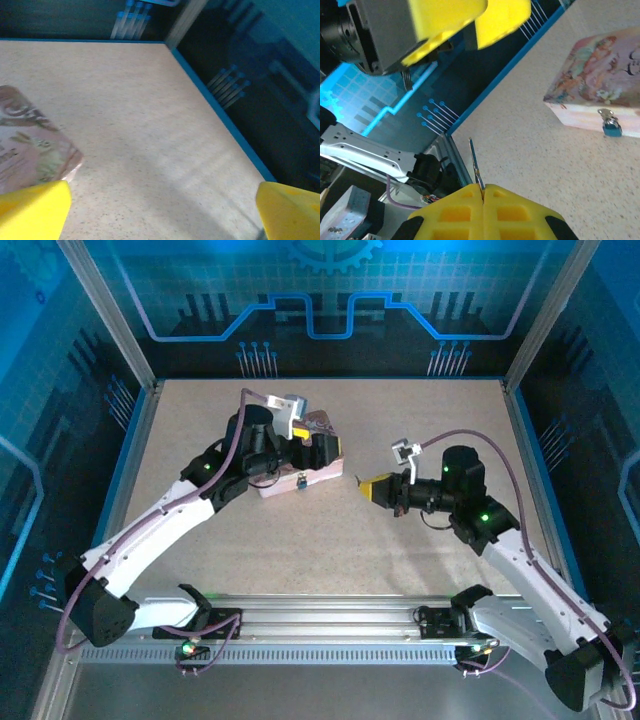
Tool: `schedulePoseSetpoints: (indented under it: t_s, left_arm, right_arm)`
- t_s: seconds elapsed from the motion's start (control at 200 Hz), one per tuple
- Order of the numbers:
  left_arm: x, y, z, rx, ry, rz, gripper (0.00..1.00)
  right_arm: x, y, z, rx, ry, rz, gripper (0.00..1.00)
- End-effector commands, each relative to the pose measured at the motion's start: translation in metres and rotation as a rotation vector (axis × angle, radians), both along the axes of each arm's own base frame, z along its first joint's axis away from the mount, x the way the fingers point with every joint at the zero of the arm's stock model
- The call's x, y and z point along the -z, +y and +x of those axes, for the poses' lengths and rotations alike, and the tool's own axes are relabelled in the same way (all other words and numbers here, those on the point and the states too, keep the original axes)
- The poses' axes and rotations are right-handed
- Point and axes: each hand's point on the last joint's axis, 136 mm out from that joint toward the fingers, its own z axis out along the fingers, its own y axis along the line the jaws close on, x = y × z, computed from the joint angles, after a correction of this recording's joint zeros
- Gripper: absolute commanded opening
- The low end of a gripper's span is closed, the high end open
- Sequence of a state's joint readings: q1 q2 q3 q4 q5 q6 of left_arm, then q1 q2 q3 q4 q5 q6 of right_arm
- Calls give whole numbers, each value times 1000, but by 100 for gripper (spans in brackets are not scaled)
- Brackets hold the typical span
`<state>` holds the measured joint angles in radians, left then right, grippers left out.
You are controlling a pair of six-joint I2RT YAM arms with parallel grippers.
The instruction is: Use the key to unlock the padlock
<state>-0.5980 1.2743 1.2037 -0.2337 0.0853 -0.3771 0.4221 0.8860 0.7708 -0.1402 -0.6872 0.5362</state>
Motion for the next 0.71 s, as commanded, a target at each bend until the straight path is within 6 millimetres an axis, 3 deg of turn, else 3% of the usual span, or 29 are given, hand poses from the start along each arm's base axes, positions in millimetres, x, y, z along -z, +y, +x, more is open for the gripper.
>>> schedulePoseSetpoints:
  t_s: [0.0, 0.12, 0.26, 0.7]
  left_arm:
    - [24, 24, 29, -144, 10, 123, 99]
    - [46, 36, 52, -227, 76, 183, 99]
    - [68, 34, 72, -253, 113, 250, 99]
    - [123, 3, 120, -222, 254, 376, 99]
  right_arm:
    - [13, -12, -4, 48, 30, -81, 0]
    - [24, -21, -7, 80, 55, -120, 0]
    - [35, -29, -9, 115, 83, -153, 0]
    - [67, -57, -10, 256, 183, -211, 0]
